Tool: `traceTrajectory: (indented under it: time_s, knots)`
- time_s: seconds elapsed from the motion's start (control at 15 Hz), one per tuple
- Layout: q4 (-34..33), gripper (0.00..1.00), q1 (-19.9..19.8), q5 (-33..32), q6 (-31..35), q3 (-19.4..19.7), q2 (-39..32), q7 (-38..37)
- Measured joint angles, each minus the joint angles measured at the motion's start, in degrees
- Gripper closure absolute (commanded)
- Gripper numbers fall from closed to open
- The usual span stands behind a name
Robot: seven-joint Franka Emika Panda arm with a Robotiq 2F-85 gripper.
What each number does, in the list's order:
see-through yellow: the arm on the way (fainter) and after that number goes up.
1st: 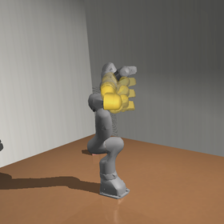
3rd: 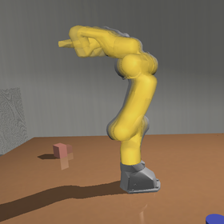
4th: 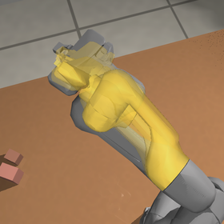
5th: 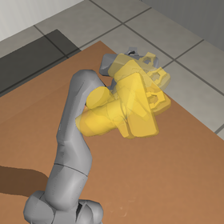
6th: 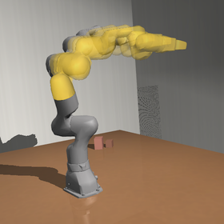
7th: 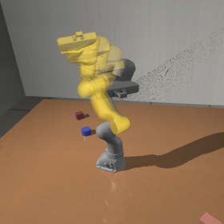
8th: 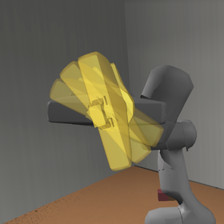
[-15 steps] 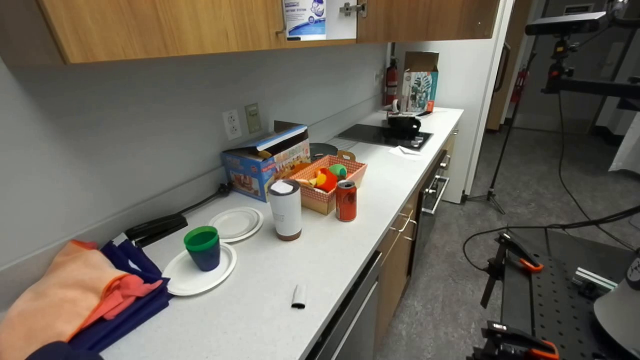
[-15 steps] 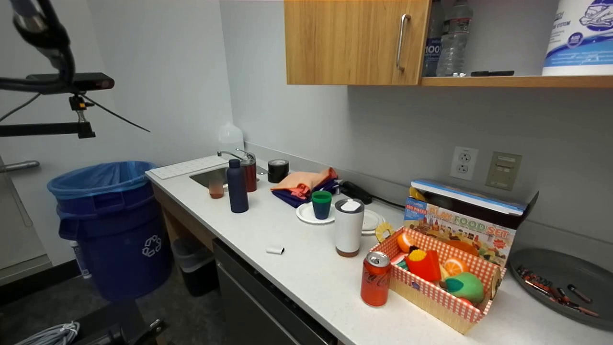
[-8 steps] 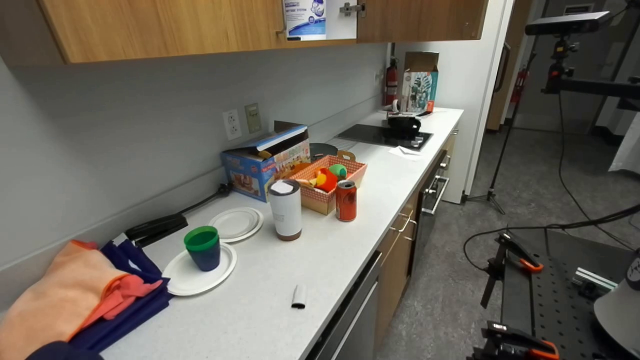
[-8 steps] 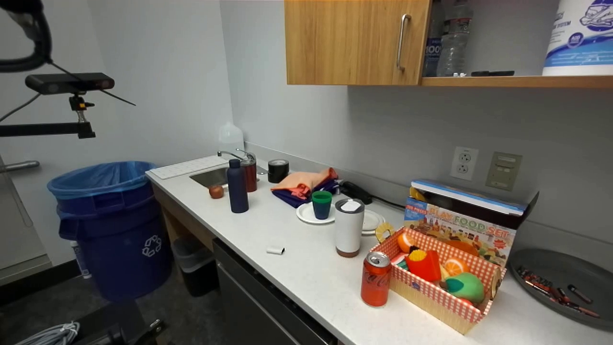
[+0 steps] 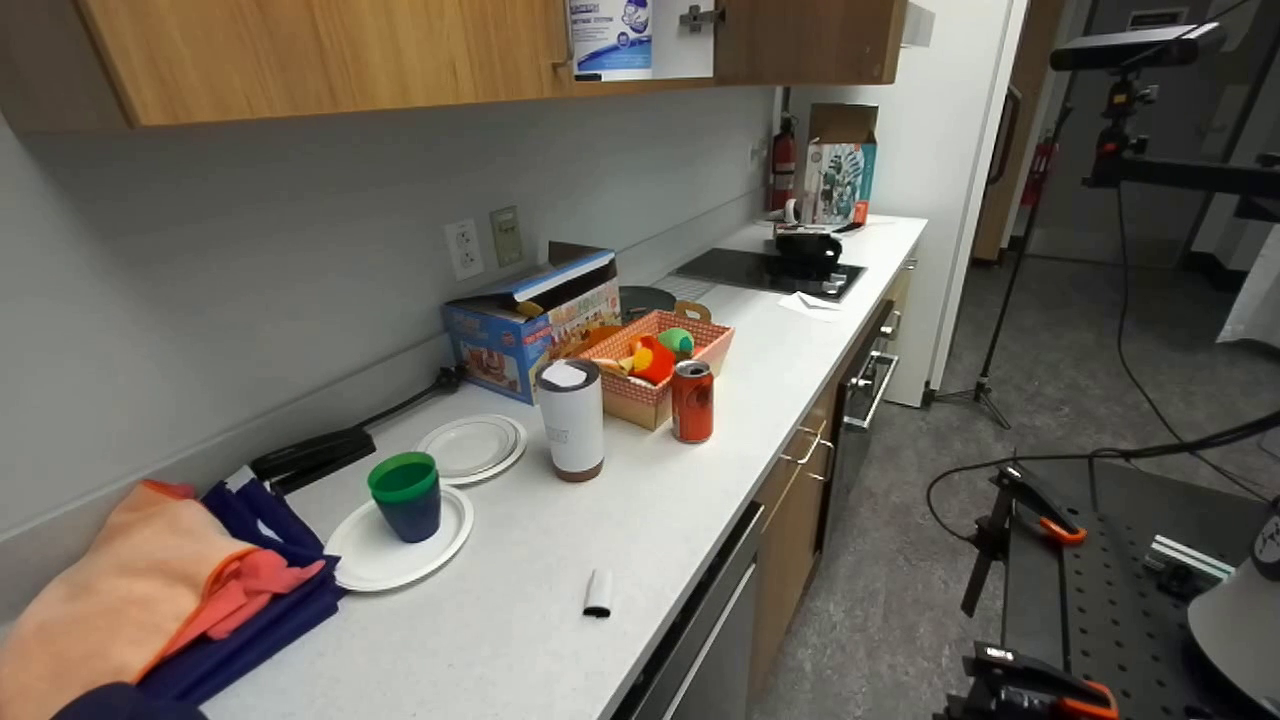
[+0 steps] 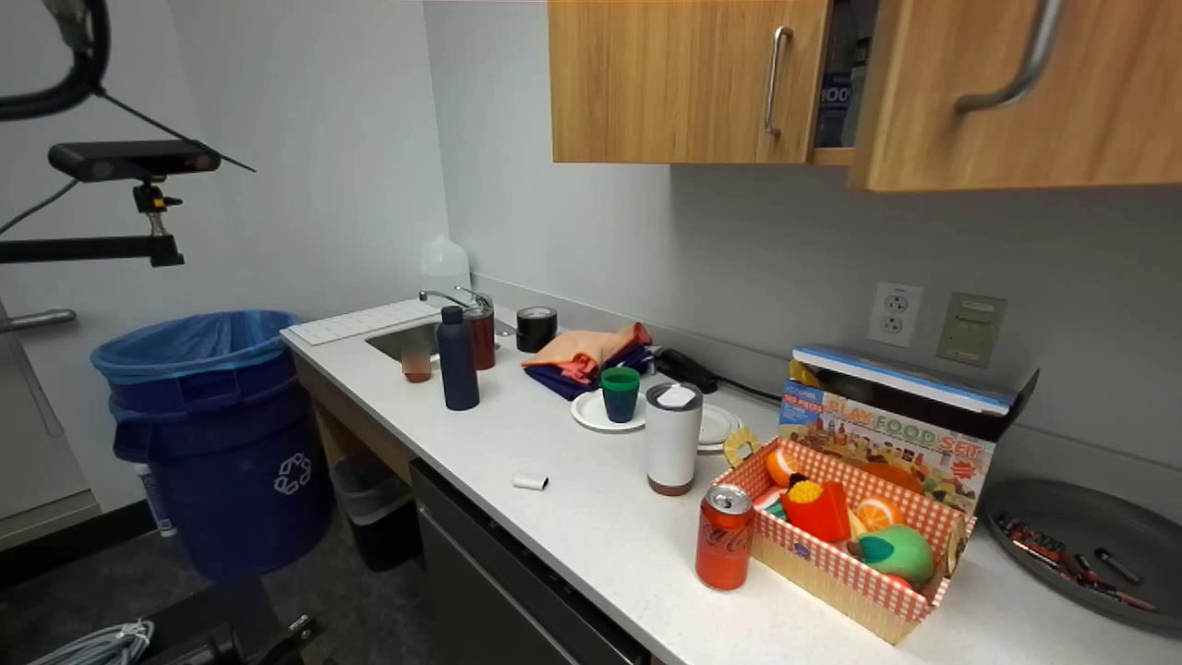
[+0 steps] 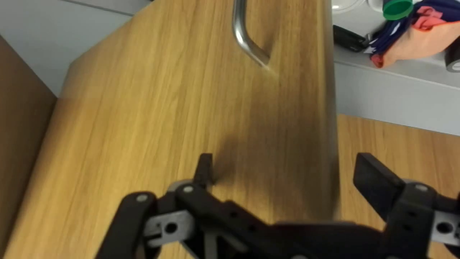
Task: Close the drawer
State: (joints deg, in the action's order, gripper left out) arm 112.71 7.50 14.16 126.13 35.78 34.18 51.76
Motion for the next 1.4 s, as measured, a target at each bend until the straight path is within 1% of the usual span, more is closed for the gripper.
traceTrajectory:
  time_s: [0.2, 0.33, 0.6, 0.8, 1.0, 1.4]
  knots:
    - [-1.8, 0.0, 2.0, 2.8, 0.0, -1.0, -2.9, 0.3]
    - [-3.5, 0.0, 2.4, 4.6, 0.0, -1.5, -5.1, 0.7]
    - [-6.8, 0.0, 2.4, 7.8, 0.0, -2.4, -9.6, 0.6]
    - [-8.5, 0.0, 1.4, 8.3, 0.0, -4.3, -12.2, -2.3]
    - [-8.6, 0.0, 0.0, 8.4, 0.0, -5.7, -12.8, -2.6]
    - [-8.4, 0.0, -0.2, 8.5, -0.2, -5.8, -12.6, -2.6]
